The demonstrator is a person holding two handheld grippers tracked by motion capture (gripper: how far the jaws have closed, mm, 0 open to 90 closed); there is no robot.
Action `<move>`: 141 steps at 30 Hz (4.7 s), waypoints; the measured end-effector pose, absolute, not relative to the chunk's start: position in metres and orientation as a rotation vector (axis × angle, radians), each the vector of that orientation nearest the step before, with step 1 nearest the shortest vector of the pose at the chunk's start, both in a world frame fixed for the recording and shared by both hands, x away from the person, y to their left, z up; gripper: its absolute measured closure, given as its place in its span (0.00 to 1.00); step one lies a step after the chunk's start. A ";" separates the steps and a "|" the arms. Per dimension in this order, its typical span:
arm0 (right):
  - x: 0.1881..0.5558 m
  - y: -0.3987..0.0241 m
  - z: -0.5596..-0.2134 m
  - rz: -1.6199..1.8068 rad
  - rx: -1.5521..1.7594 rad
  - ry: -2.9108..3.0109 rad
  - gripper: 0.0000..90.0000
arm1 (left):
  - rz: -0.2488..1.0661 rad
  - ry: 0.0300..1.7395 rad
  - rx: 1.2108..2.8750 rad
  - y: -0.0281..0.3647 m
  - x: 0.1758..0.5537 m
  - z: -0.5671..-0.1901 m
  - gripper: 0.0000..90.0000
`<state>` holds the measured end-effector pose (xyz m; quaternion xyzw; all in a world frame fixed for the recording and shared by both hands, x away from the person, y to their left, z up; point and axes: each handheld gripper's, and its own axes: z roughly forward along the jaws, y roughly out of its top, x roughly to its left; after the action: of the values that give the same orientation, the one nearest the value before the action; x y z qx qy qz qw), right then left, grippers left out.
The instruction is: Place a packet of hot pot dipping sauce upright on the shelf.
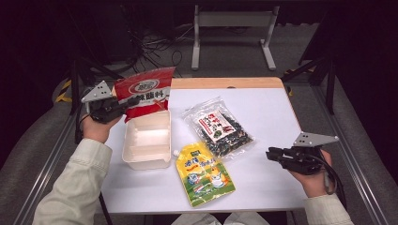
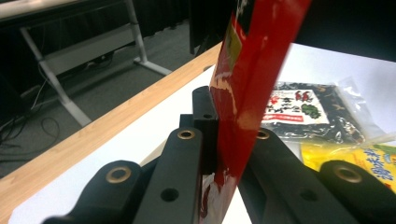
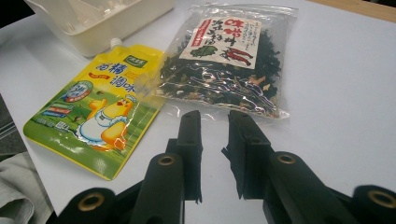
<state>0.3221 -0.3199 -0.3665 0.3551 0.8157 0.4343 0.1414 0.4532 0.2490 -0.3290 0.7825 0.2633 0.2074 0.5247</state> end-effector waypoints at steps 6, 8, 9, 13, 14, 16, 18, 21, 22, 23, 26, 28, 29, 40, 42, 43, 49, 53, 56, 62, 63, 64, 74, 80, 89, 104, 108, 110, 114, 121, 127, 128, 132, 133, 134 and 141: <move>0.323 -0.318 -0.368 1.250 1.016 2.363 0.82 | 0.537 0.688 1.912 0.250 0.459 -0.334 0.99; 0.323 -0.317 -0.368 1.247 1.014 2.365 0.82 | 0.551 0.697 1.919 0.250 0.460 -0.335 0.99; 0.324 -0.316 -0.369 1.247 1.014 2.370 0.82 | 0.570 0.701 1.930 0.249 0.461 -0.336 0.99; 0.324 -0.315 -0.370 1.245 1.011 2.376 0.82 | 0.599 0.692 1.958 0.245 0.465 -0.337 0.99; 0.324 -0.315 -0.370 1.244 1.009 2.376 0.82 | 0.609 0.694 1.964 0.242 0.466 -0.338 0.99; 0.322 -0.315 -0.369 1.243 1.007 2.371 0.82 | 0.640 0.703 1.972 0.238 0.468 -0.338 0.98; 0.321 -0.317 -0.369 1.240 1.009 2.366 0.82 | 0.660 0.705 1.977 0.235 0.471 -0.340 0.99; 0.320 -0.319 -0.369 1.240 1.016 2.362 0.82 | 0.652 0.713 1.977 0.230 0.477 -0.343 0.99; 0.319 -0.319 -0.369 1.241 1.017 2.360 0.82 | 0.655 0.709 1.980 0.229 0.478 -0.344 0.99; 0.319 -0.320 -0.369 1.243 1.018 2.358 0.82 | 0.654 0.705 1.980 0.228 0.480 -0.345 0.99; 0.318 -0.321 -0.368 1.242 1.017 2.354 0.82 | 0.652 0.695 1.978 0.225 0.482 -0.347 0.99; 0.317 -0.321 -0.368 1.247 1.016 2.353 0.82 | 0.652 0.693 1.980 0.222 0.484 -0.350 0.99; 0.317 -0.321 -0.368 1.247 1.017 2.352 0.82 | 0.659 0.686 1.987 0.219 0.485 -0.353 0.99; 0.316 -0.320 -0.369 1.255 1.010 2.361 0.82 | 0.665 0.675 1.997 0.214 0.495 -0.365 0.98; 0.316 -0.320 -0.369 1.257 1.013 2.362 0.82 | 0.656 0.681 1.989 0.216 0.497 -0.367 0.98; 0.317 -0.320 -0.370 1.258 1.014 2.362 0.82 | 0.664 0.678 1.993 0.217 0.497 -0.367 0.98; 0.317 -0.319 -0.371 1.257 1.014 2.367 0.81 | 0.722 0.652 2.017 0.215 0.499 -0.368 0.98; 0.316 -0.320 -0.371 1.261 1.012 2.365 0.81 | 0.732 0.640 2.023 0.220 0.494 -0.363 0.98; 0.317 -0.321 -0.371 1.262 1.016 2.369 0.81 | 0.727 0.657 2.042 0.227 0.492 -0.360 0.98; 0.317 -0.318 -0.372 1.261 1.010 2.372 0.81 | 0.751 0.621 2.091 0.224 0.491 -0.360 0.98; 0.317 -0.317 -0.371 1.263 1.008 2.372 0.81 | 0.760 0.613 2.101 0.221 0.492 -0.361 0.98; 0.317 -0.317 -0.371 1.266 1.004 2.372 0.80 | 0.769 0.599 2.112 0.218 0.493 -0.362 0.98; 0.316 -0.320 -0.372 1.269 1.006 2.369 0.80 | 0.750 0.638 2.075 0.213 0.502 -0.377 0.98; 0.315 -0.319 -0.371 1.270 1.004 2.371 0.80 | 0.728 0.661 2.076 0.212 0.502 -0.382 0.98; 0.316 -0.318 -0.373 1.273 1.002 2.378 0.80 | 0.729 0.692 2.089 0.211 0.505 -0.392 0.98; 0.316 -0.317 -0.373 1.278 0.999 2.381 0.79 | 0.673 0.816 2.049 0.226 0.501 -0.386 0.84; 0.317 -0.316 -0.374 1.280 0.999 2.388 0.79 | 0.678 0.821 2.086 0.226 0.498 -0.385 0.98; 0.318 -0.313 -0.375 1.279 0.994 2.395 0.79 | 0.641 0.884 2.081 0.224 0.499 -0.383 0.99; 0.318 -0.312 -0.374 1.281 0.989 2.398 0.79 | 0.620 0.946 2.105 0.221 0.501 -0.386 0.99; 0.318 -0.313 -0.375 1.283 0.991 2.399 0.79 | 0.598 1.008 2.158 0.213 0.504 -0.390 0.99; 0.318 -0.313 -0.375 1.283 0.992 2.401 0.79 | 0.565 1.052 2.177 0.212 0.505 -0.390 0.99; 0.318 -0.313 -0.375 1.283 0.992 2.401 0.79 | 0.574 1.053 2.193 0.211 0.505 -0.390 0.99; 0.318 -0.312 -0.375 1.284 0.989 2.402 0.79 | 0.598 1.067 2.210 0.208 0.504 -0.390 0.99; 0.318 -0.312 -0.375 1.284 0.989 2.402 0.79 | 0.601 1.068 2.217 0.207 0.504 -0.390 0.99; 0.318 -0.313 -0.375 1.285 0.990 2.402 0.79 | 0.591 1.080 2.227 0.207 0.505 -0.390 0.99; 0.318 -0.312 -0.375 1.286 0.984 2.404 0.79 | 0.679 1.067 2.350 0.193 0.504 -0.394 1.00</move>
<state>0.3178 -0.3120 -0.3747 0.3369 0.8233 0.4403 0.1212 0.5043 0.1928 -0.3936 0.8560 0.3889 0.2472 0.2343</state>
